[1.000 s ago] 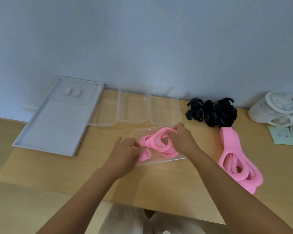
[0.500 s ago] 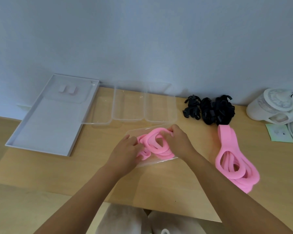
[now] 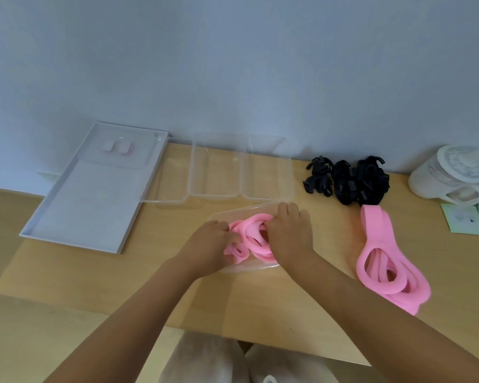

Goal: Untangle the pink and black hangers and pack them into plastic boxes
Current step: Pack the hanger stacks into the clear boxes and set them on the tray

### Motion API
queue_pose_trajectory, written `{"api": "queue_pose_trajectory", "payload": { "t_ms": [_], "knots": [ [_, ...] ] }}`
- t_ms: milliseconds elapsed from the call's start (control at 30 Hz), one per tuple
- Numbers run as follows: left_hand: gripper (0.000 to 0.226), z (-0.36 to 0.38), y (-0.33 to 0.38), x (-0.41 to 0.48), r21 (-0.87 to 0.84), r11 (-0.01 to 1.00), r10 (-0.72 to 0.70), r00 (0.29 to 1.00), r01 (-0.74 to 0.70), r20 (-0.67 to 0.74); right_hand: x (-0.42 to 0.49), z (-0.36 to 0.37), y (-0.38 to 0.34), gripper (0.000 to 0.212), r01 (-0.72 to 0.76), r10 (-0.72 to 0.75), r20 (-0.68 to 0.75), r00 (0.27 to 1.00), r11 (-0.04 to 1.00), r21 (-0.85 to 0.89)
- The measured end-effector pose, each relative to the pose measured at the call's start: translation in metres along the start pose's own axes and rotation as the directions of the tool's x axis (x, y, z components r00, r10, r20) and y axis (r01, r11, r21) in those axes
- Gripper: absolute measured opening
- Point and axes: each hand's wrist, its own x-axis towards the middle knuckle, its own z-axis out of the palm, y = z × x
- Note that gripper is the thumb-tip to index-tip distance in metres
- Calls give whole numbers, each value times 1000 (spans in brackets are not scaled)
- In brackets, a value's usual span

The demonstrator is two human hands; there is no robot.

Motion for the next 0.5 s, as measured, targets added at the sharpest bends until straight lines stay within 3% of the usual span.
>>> {"api": "queue_pose_trajectory", "payload": {
  "t_ms": [67, 133, 267, 367, 433, 500],
  "knots": [
    [21, -5, -1, 3, 28, 999, -27, 997, 25, 78, -1, 3, 1, 23, 1, -1, -1, 1000, 997, 83],
    [23, -6, -1, 6, 87, 994, -83, 978, 67, 192, 0, 1, 2, 40, -2, 16, -87, 996, 987, 160],
    [27, 0, 4, 9, 177, 977, -147, 974, 116, 174, -6, 10, 12, 36, 150, -131, -81, 988, 939, 310],
    [30, 5, 7, 12, 192, 971, -169, 978, 143, 126, -14, 10, 22, 52, 260, -264, -20, 964, 934, 244],
    [29, 8, 10, 15, 206, 964, -194, 975, 170, 107, -17, 21, 20, 60, 254, -261, 33, 965, 958, 130],
    [26, 11, 13, 20, 210, 956, -227, 969, 203, 94, -18, 10, 6, 53, 206, -207, 23, 978, 977, 47]
  ]
}}
